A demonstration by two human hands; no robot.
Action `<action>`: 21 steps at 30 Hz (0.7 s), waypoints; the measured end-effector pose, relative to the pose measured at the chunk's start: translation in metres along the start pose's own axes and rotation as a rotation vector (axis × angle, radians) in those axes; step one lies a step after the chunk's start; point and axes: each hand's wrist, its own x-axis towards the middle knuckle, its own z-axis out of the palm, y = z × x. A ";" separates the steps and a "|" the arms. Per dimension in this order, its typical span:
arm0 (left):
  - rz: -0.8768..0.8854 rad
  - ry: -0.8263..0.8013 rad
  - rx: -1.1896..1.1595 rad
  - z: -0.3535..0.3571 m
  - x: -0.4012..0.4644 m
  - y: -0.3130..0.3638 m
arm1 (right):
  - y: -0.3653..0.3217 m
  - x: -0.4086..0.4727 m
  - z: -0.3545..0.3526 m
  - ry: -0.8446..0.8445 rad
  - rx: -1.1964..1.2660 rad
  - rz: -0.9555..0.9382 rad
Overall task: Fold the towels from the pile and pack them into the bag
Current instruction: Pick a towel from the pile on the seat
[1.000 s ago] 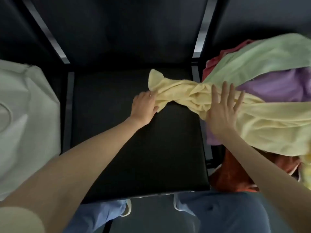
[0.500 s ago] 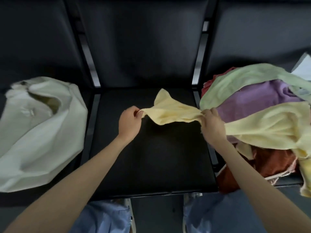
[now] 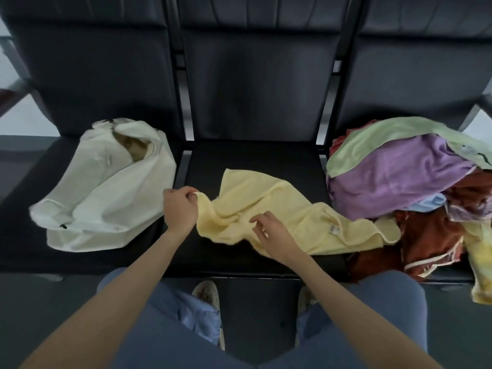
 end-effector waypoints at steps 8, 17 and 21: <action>-0.230 -0.125 -0.143 0.001 -0.011 -0.010 | 0.079 -0.029 -0.043 0.415 -0.306 0.497; -0.165 -0.007 -0.215 0.026 -0.023 0.024 | 0.146 -0.029 -0.077 0.229 -0.328 0.559; 0.008 0.053 -0.161 0.030 -0.024 0.044 | 0.155 -0.011 -0.083 0.197 -0.327 0.462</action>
